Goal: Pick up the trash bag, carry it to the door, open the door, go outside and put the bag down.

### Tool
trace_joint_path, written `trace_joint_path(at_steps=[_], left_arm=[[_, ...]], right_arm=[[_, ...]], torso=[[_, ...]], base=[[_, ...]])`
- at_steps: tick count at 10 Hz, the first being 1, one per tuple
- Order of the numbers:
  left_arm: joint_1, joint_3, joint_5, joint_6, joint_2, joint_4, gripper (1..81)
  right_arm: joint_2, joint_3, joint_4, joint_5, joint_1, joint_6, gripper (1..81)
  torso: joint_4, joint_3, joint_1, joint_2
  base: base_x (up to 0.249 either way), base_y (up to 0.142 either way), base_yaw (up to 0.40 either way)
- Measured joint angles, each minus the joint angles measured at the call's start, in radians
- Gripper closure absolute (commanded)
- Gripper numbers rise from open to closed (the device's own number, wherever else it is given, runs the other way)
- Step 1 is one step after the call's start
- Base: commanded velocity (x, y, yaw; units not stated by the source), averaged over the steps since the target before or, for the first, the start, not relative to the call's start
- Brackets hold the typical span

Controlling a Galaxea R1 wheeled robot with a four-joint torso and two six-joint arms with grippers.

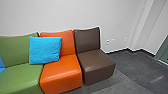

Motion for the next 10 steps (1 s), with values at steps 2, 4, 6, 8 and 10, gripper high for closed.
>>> trace_joint_path(at_steps=[2,4,6,8,10], left_arm=[[-0.03,-0.002,0.016,0.0,0.002,0.0,1.0],[-0.043,-0.003,0.033,-0.004,0.003,0.0,1.0],[-0.056,-0.004,0.067,-0.009,0.005,0.0,1.0],[-0.077,-0.003,0.076,-0.011,0.013,0.0,1.0],[-0.139,-0.004,0.09,-0.016,0.009,0.0,1.0]], right_arm=[[-0.087,0.037,0.03,0.01,0.008,0.0,1.0],[-0.19,0.098,0.055,0.012,0.008,0.0,1.0],[-0.219,0.148,0.086,0.011,0.008,0.0,1.0],[-0.224,0.167,0.093,0.012,0.009,0.0,1.0],[-0.22,0.187,0.093,0.01,0.01,-0.001,1.0]], torso=[[0.0,-0.015,0.041,-0.066],[0.0,-0.016,0.088,-0.142],[0.0,-0.016,0.134,-0.217],[0.0,-0.016,0.171,-0.282],[0.0,-0.016,0.18,-0.299]], base=[[0.0,0.0,0.0],[0.0,0.0,0.0],[0.0,0.0,0.0],[0.0,0.0,0.0],[0.0,0.0,0.0]])
